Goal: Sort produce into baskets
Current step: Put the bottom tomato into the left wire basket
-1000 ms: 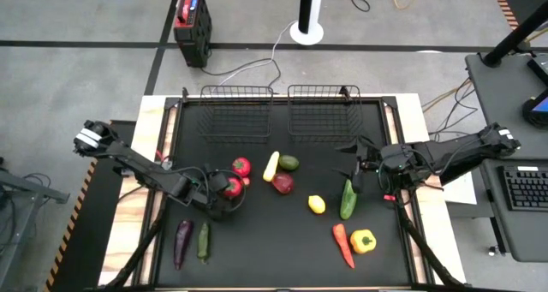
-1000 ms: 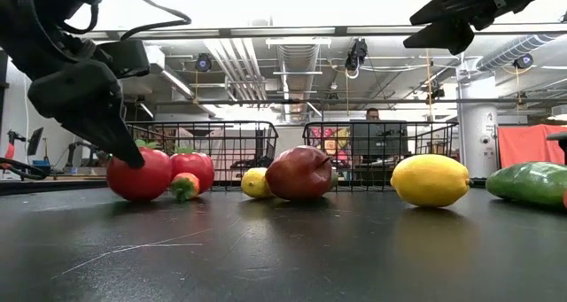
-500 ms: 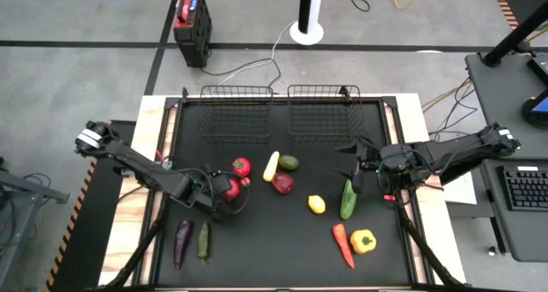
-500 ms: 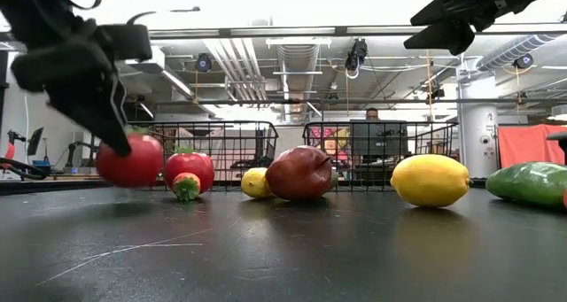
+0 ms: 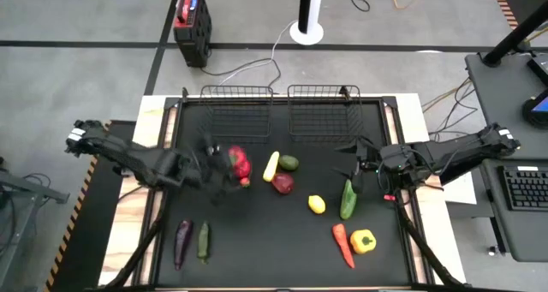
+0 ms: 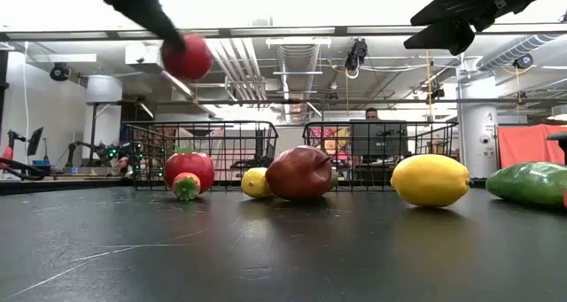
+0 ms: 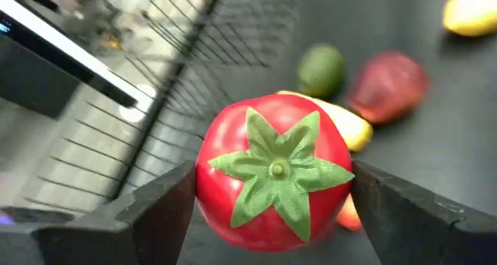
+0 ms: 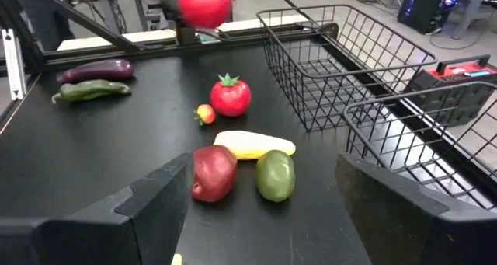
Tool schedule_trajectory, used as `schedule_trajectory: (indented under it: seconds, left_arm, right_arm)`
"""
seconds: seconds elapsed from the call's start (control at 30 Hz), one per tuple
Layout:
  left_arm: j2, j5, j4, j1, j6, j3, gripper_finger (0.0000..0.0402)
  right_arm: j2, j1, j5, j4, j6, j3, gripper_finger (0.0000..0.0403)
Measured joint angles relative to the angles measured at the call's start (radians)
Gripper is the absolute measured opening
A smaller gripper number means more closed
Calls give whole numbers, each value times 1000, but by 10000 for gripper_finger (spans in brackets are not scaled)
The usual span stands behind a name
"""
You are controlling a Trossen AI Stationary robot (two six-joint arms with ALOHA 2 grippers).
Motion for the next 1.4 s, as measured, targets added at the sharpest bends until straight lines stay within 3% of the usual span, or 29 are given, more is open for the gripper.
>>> schedule_trajectory:
  seconds: [0.17, 0.37, 0.57, 0.7, 0.9, 1.07, 1.4]
  left_arm:
    - [-51, 43, 22, 222, 257, 60, 309]
    - [-61, 327, 142, 587, 500, 64, 309]
    - [43, 483, 270, 858, 478, 64, 309]
    - [149, 524, 279, 889, 486, 63, 309]
    - [269, 533, 257, 899, 613, 62, 309]
    - [335, 583, 246, 939, 537, 74, 309]
    - [448, 583, 144, 963, 461, 141, 309]
  right_arm:
    - [0, 0, 0, 0, 0, 0, 304]
    - [0, 0, 0, 0, -1, 0, 304]
    - [0, 0, 4, 0, 0, 0, 304]
    - [0, 0, 9, -4, 0, 0, 304]
    - [0, 0, 11, -17, 9, 0, 304]
    - [0, 0, 12, -17, 17, 0, 304]
    - [0, 0, 19, -18, 20, 0, 304]
